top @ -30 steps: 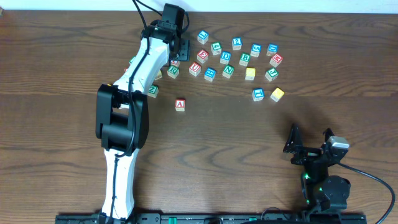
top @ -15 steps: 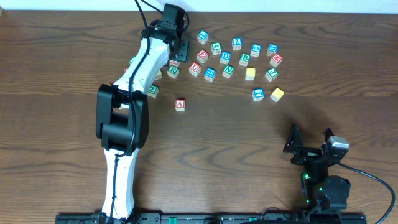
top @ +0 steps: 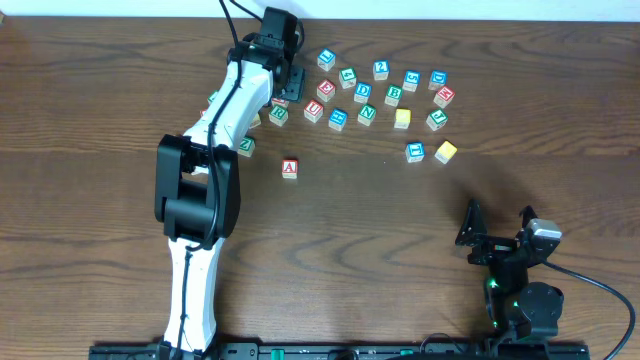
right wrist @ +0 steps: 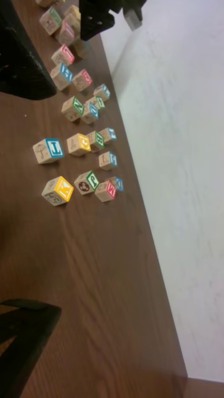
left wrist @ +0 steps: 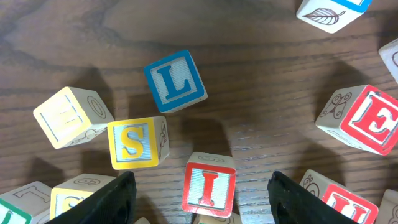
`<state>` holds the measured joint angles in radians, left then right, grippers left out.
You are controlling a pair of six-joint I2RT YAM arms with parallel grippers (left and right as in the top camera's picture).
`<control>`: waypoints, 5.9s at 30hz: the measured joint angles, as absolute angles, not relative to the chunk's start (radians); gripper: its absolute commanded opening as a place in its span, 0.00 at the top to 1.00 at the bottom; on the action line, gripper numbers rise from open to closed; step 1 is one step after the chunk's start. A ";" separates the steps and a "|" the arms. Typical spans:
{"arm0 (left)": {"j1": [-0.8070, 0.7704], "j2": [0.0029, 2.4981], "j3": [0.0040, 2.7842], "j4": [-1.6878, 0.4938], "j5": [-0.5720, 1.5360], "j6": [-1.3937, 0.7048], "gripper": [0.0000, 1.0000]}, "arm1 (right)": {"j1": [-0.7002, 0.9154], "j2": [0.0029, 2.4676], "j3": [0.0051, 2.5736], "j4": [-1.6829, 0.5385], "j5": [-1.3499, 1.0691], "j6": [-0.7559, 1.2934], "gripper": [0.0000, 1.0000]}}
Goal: Spell out AI2
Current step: 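Lower the left gripper and grasp the red I block, then carry the red I block to the right of the A block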
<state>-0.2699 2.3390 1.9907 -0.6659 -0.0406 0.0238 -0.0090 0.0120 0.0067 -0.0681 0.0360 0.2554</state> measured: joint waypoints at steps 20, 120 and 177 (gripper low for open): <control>-0.270 2.368 1.987 -0.649 -0.040 0.027 0.37 | -0.009 0.012 0.007 -0.068 0.036 0.255 0.01; -0.274 2.154 1.985 -0.833 -0.040 -0.051 0.74 | -0.009 0.012 0.007 -0.068 0.036 0.255 0.01; -0.505 2.036 1.401 -0.590 0.002 -0.501 0.67 | -0.009 0.012 0.007 -0.068 0.036 0.255 0.01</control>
